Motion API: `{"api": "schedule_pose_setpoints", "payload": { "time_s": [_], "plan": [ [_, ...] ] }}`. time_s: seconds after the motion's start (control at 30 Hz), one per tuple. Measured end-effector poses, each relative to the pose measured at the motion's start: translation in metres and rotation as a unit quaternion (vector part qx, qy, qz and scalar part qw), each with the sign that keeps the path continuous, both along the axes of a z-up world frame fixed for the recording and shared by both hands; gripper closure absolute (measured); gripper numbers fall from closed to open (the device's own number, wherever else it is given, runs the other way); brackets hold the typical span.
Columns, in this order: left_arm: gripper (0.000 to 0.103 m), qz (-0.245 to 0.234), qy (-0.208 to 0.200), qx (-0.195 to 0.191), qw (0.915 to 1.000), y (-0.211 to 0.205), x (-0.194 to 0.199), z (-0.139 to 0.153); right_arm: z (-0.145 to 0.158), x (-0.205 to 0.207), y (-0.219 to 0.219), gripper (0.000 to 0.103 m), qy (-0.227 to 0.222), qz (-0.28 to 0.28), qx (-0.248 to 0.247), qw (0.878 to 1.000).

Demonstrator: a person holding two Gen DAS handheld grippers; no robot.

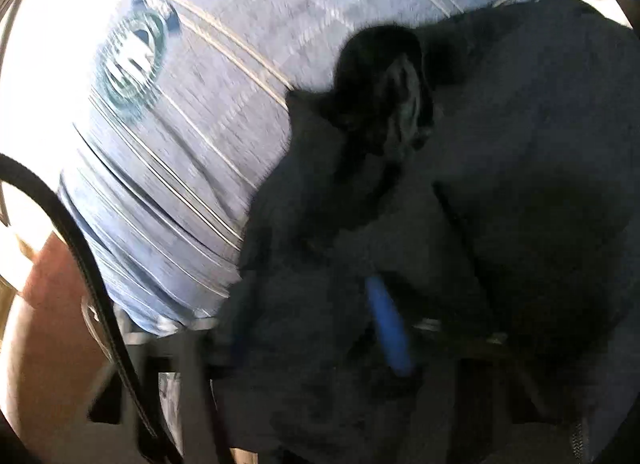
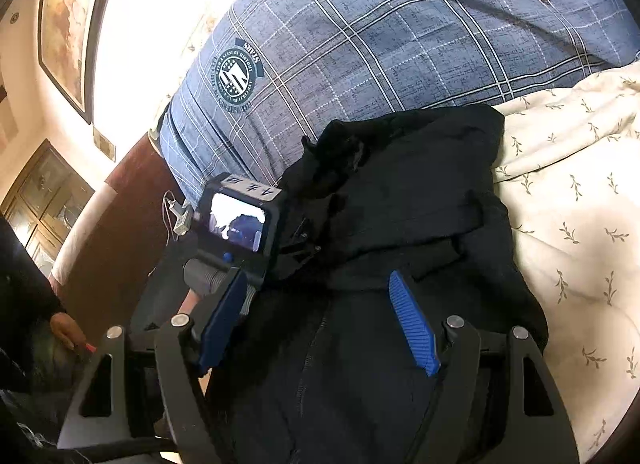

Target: Fold large clothes

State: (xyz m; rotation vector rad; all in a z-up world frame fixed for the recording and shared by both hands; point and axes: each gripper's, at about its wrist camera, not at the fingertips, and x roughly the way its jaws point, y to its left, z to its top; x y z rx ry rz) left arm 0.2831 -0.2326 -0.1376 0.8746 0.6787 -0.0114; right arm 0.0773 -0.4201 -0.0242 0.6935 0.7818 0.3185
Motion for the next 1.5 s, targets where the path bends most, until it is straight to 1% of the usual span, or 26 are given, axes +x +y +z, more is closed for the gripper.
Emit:
{"api": "schedule_pose_setpoints", "payload": {
  "time_s": [0.07, 0.13, 0.2, 0.27, 0.33, 0.37, 0.4, 0.43, 0.47, 0.5, 0.57, 0.6, 0.63, 0.67, 0.77, 0.87, 0.93, 1.03, 1.07, 1.17, 1.2, 1.23, 1.27, 1.3, 1.37, 1.5],
  "plan": [
    [0.08, 0.019, 0.021, -0.014, 0.9995, 0.012, 0.01, -0.004, 0.0, 0.0, 0.0, 0.029, 0.0, -0.001, 0.0, 1.0],
    [0.086, 0.029, 0.027, -0.025, 0.9989, 0.021, 0.017, -0.007, 0.0, 0.0, 0.0, 0.029, -0.001, -0.001, 0.003, 1.0],
    [0.089, 0.034, 0.032, -0.051, 0.9976, 0.032, 0.018, -0.001, 0.0, -0.001, 0.001, 0.029, -0.003, -0.002, 0.002, 1.0],
    [0.093, 0.044, 0.019, -0.075, 0.996, 0.044, 0.017, 0.011, -0.002, 0.0, 0.002, 0.029, -0.002, -0.002, 0.006, 1.0],
    [0.093, 0.061, 0.02, -0.117, 0.991, 0.061, 0.017, 0.025, -0.003, 0.0, 0.003, 0.029, 0.002, -0.001, 0.011, 1.0],
    [0.093, 0.078, 0.02, -0.15, 0.9855, 0.076, 0.019, 0.036, -0.004, 0.0, 0.005, 0.029, 0.003, 0.0, 0.008, 1.0],
    [0.094, 0.087, 0.02, -0.167, 0.9819, 0.084, 0.017, 0.04, -0.004, 0.001, 0.006, 0.029, 0.003, 0.002, 0.006, 1.0],
    [0.093, 0.083, 0.035, -0.198, 0.976, 0.093, 0.018, 0.046, -0.005, 0.001, 0.007, 0.029, 0.003, 0.003, 0.005, 1.0],
    [0.093, 0.072, 0.044, -0.206, 0.9749, 0.093, 0.017, 0.048, -0.005, 0.001, 0.008, 0.029, 0.004, 0.005, 0.005, 1.0],
    [0.091, 0.051, 0.052, -0.193, 0.9784, 0.087, 0.016, 0.047, -0.005, 0.002, 0.01, 0.029, 0.003, 0.006, 0.007, 1.0],
    [0.078, 0.004, 0.058, -0.128, 0.99, 0.065, 0.007, 0.038, -0.004, 0.003, 0.013, 0.029, 0.0, 0.01, 0.003, 1.0],
    [0.066, -0.016, 0.052, -0.106, 0.9929, 0.057, 0.003, 0.034, -0.003, 0.003, 0.015, 0.029, 0.0, 0.011, -0.001, 1.0],
    [0.033, -0.045, 0.05, -0.082, 0.9944, 0.046, -0.002, 0.029, -0.003, 0.003, 0.016, 0.029, -0.002, 0.012, -0.003, 1.0],
    [0.015, -0.063, 0.046, -0.071, 0.9944, 0.039, -0.007, 0.025, -0.002, 0.002, 0.016, 0.029, -0.004, 0.014, -0.002, 1.0],
    [0.015, -0.096, 0.036, -0.053, 0.9933, 0.022, -0.016, 0.017, -0.003, 0.001, 0.012, 0.029, -0.004, 0.011, -0.001, 1.0],
    [0.016, -0.095, 0.038, -0.063, 0.9927, 0.015, -0.016, 0.017, -0.008, 0.001, 0.008, 0.029, 0.0, 0.009, 0.006, 1.0],
    [0.016, -0.086, 0.023, -0.028, 0.9956, 0.005, -0.013, 0.013, -0.01, 0.002, 0.008, 0.029, 0.003, 0.011, 0.008, 1.0],
    [0.016, -0.08, -0.001, 0.019, 0.9966, -0.006, -0.018, 0.001, -0.01, 0.001, 0.009, 0.029, 0.001, 0.013, 0.005, 1.0],
    [0.016, -0.068, -0.019, 0.04, 0.9967, -0.009, -0.018, -0.003, -0.009, 0.001, 0.009, 0.029, -0.001, 0.014, 0.006, 1.0],
    [0.015, -0.044, -0.042, 0.069, 0.9957, -0.011, -0.012, -0.012, -0.009, 0.0, 0.01, 0.029, -0.003, 0.014, 0.008, 1.0],
    [0.016, -0.044, -0.039, 0.072, 0.9957, -0.011, -0.013, -0.016, -0.009, 0.0, 0.01, 0.029, -0.002, 0.015, 0.008, 1.0],
    [0.036, -0.044, -0.03, 0.069, 0.9962, -0.012, -0.012, -0.018, -0.009, 0.0, 0.011, 0.029, -0.002, 0.015, 0.01, 1.0],
    [0.091, -0.044, -0.009, 0.058, 0.9973, -0.012, -0.009, -0.02, -0.009, -0.001, 0.011, 0.029, -0.002, 0.016, 0.012, 1.0],
    [0.103, -0.037, 0.024, 0.041, 0.9982, -0.011, -0.004, -0.022, -0.009, -0.001, 0.011, 0.029, -0.003, 0.016, 0.012, 1.0],
    [0.102, -0.023, 0.061, -0.004, 0.9978, -0.004, 0.003, -0.02, -0.01, -0.001, 0.012, 0.029, -0.002, 0.016, 0.013, 1.0],
    [0.103, -0.028, 0.104, -0.06, 0.9924, 0.016, 0.01, -0.011, -0.011, -0.001, 0.013, 0.029, -0.001, 0.018, 0.013, 1.0]
  ]
}}
